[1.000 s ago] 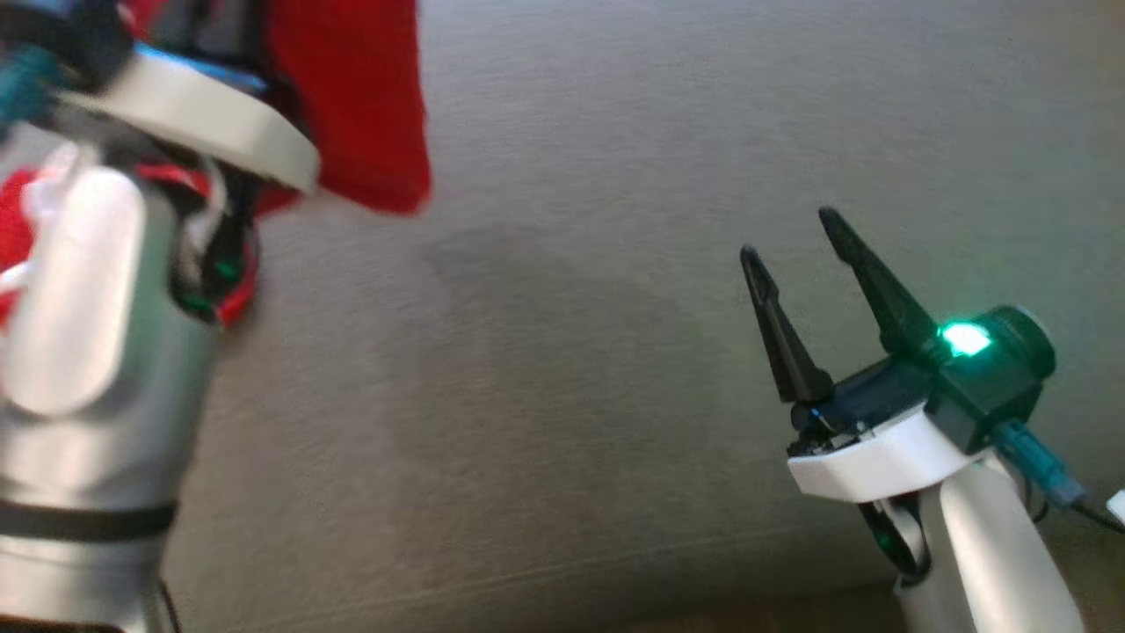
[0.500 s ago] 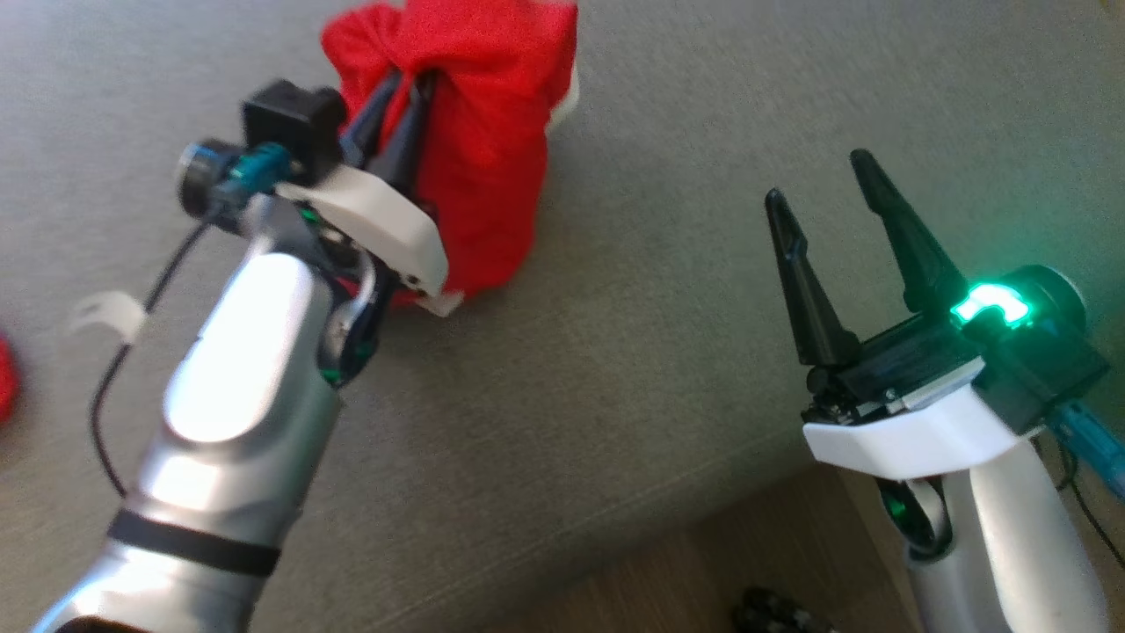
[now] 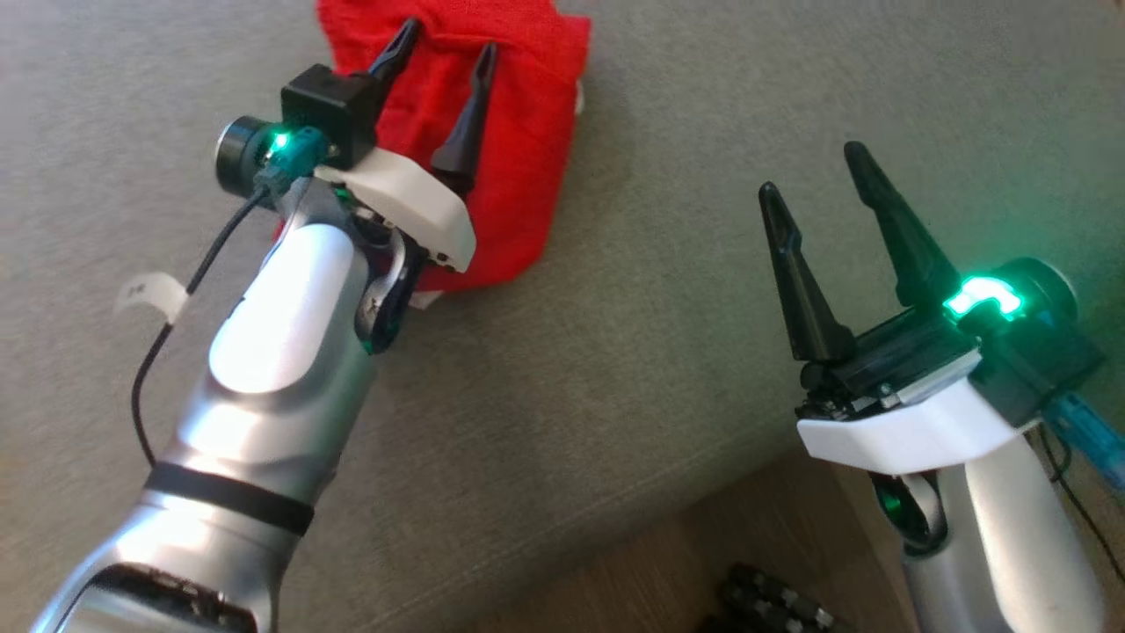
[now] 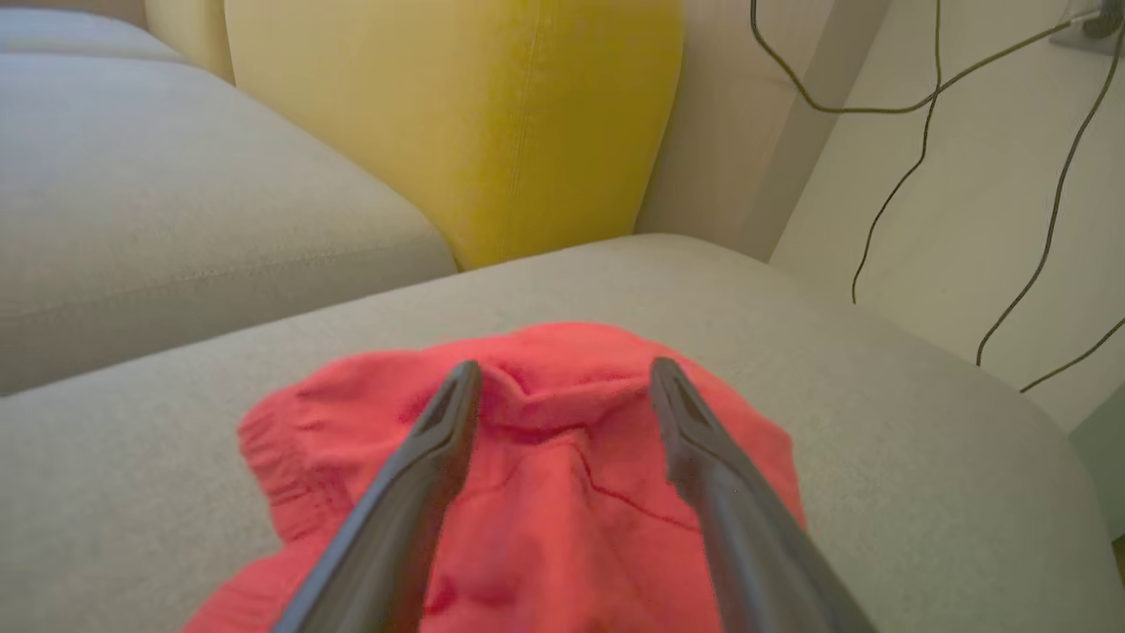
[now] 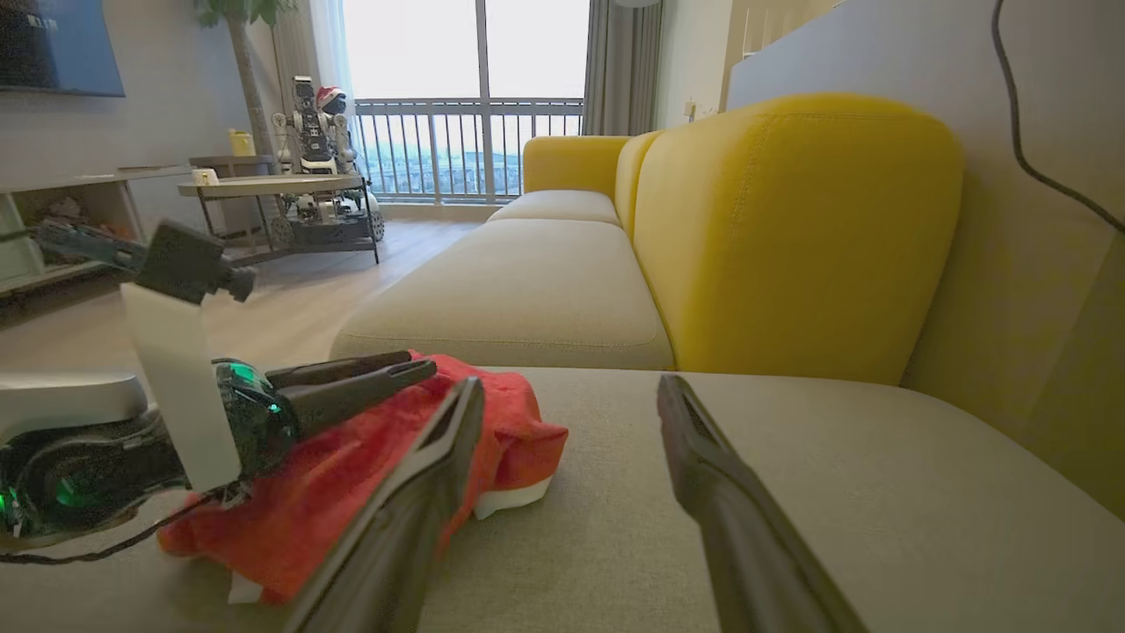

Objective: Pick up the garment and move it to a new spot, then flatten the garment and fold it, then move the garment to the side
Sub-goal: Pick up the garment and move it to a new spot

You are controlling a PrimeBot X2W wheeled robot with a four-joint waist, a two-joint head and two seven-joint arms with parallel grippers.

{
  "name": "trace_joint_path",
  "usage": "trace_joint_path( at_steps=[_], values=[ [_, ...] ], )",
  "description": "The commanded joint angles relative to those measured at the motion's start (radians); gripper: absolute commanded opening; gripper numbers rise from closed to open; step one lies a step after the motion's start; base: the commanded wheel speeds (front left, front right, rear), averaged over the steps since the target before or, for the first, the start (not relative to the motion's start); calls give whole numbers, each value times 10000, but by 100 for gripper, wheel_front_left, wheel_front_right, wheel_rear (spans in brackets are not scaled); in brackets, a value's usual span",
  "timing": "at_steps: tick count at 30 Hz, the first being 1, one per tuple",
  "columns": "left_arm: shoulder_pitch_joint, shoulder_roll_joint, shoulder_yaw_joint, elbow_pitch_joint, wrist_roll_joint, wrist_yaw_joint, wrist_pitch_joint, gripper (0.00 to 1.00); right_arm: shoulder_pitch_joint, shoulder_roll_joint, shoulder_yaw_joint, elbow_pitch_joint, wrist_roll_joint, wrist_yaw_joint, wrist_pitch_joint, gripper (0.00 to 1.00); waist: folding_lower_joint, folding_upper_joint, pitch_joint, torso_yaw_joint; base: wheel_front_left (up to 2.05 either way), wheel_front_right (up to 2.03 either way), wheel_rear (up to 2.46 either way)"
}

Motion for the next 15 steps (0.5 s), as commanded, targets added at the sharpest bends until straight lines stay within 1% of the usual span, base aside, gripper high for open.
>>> trace_joint_path(
  at_steps=[1,2,3,6,12,15],
  values=[
    [-99,51,239,-626,113,-30,-118,100,0,11,194,-207,-65,-2,-65,100,-1,0,-501,525,0,0,0],
    [71,33,300,-869,97,-5,-129,100,48,11,197,-158,-116,-2,-65,100,-1,0,-665,700,0,0,0],
    [71,33,300,-869,97,-5,-129,100,48,11,197,-158,-116,-2,-65,100,-1,0,-665,700,0,0,0],
    [857,4,649,-2033,99,178,-137,100,186,11,201,1,-250,-2,-65,100,-1,0,-1118,1248,0,0,0],
    [3252,-26,1489,-4143,93,535,-141,100,517,11,283,493,-590,-2,-65,100,-1,0,-2117,2304,0,0,0],
    [4437,-43,1852,-4999,278,667,-141,100,727,11,280,736,-704,-2,-65,100,-1,0,-2574,2736,0,0,0]
  ],
)
